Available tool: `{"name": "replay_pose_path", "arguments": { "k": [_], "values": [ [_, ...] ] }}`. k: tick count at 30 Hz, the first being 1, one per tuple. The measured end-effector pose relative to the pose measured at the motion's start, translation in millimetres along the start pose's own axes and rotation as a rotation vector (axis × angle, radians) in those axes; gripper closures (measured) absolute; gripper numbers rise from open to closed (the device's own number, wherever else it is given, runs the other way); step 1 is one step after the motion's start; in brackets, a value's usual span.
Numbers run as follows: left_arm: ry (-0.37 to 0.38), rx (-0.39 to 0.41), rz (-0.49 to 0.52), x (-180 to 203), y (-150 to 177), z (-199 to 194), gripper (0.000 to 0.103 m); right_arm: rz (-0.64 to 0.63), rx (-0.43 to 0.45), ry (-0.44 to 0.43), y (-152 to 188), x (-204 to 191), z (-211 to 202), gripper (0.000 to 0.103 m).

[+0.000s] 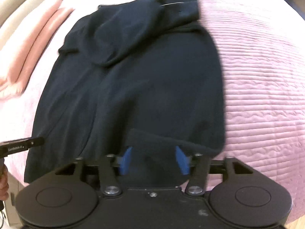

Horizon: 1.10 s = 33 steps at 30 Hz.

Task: Fold large clothes
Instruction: 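Release the hood and move both grippers toward the hoodie hem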

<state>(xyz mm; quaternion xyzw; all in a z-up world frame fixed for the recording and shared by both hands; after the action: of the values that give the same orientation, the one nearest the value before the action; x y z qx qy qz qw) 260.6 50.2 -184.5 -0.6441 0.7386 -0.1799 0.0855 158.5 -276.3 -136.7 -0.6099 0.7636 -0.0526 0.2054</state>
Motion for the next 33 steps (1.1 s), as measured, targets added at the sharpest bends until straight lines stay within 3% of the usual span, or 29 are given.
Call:
{"name": "replay_pose_path", "arguments": {
  "k": [5, 8, 9, 10, 11, 13, 18, 21, 23, 25, 27, 29, 30, 32, 33],
  "values": [
    [-0.018, -0.006, -0.042, -13.6, 9.6, -3.4, 0.070, 0.040, -0.008, 0.008, -8.7, -11.1, 18.3, 0.029],
    [-0.032, 0.005, -0.077, -22.5, 15.9, -6.5, 0.070, -0.013, -0.043, 0.085, -11.6, -27.0, 41.6, 0.029],
    [-0.034, 0.009, -0.085, -24.7, 17.6, -8.1, 0.070, -0.064, -0.067, 0.131, -9.6, -33.2, 50.2, 0.034],
    [-0.036, 0.008, -0.088, -24.1, 17.2, -7.3, 0.070, -0.120, -0.067, 0.194, -5.3, -37.5, 55.4, 0.070],
    [-0.039, 0.008, -0.087, -25.0, 17.4, -7.6, 0.070, -0.160, -0.061, 0.232, -0.9, -39.1, 56.4, 0.098],
    [-0.049, 0.011, -0.082, -28.2, 18.5, -9.5, 0.070, -0.155, -0.039, 0.216, 6.2, -34.9, 43.1, 0.102],
    [-0.070, 0.005, -0.105, -43.2, 22.1, -13.6, 0.070, -0.130, -0.023, 0.282, 43.6, -1.9, -24.5, 0.102],
    [-0.097, 0.002, -0.081, -50.6, 29.5, -21.0, 0.070, -0.047, -0.143, 0.276, 78.5, 30.2, -43.0, 0.097],
    [-0.123, -0.015, -0.068, -56.1, 34.3, -25.5, 0.070, 0.017, -0.261, 0.283, 97.3, 49.6, -40.8, 0.074],
    [-0.136, -0.036, -0.079, -64.5, 38.9, -28.4, 0.070, 0.085, -0.320, 0.271, 107.0, 65.5, -43.8, 0.073],
    [-0.138, -0.050, -0.100, -72.2, 43.6, -31.1, 0.070, 0.111, -0.311, 0.232, 105.9, 73.2, -50.9, 0.073],
    [-0.135, -0.052, -0.117, -77.7, 45.0, -32.6, 0.069, 0.103, -0.249, 0.185, 90.0, 71.1, -51.7, 0.072],
    [-0.129, -0.051, -0.129, -79.6, 45.3, -33.6, 0.069, 0.100, -0.217, 0.167, 82.0, 69.4, -50.1, 0.064],
    [-0.103, -0.048, -0.172, -83.4, 44.9, -36.3, 0.069, 0.110, -0.168, 0.141, 67.3, 68.0, -45.0, 0.033],
    [-0.090, -0.045, -0.196, -83.3, 44.5, -37.9, 0.068, 0.119, -0.148, 0.121, 59.7, 67.3, -41.3, 0.032]
  ]
}}
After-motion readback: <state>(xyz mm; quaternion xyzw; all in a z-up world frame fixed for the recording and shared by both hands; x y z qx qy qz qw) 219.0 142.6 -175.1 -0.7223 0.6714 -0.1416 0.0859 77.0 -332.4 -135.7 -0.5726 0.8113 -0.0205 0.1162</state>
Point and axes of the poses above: each gripper's, at about its wrist camera, not at the fingertips, and z roughly the way its jaws point, x to its right, y to its underside, the point moved 1 cm from there along z, roughly the way its jaws point, and after that the axes turned 2 degrees about x, right-handed, at the moved point
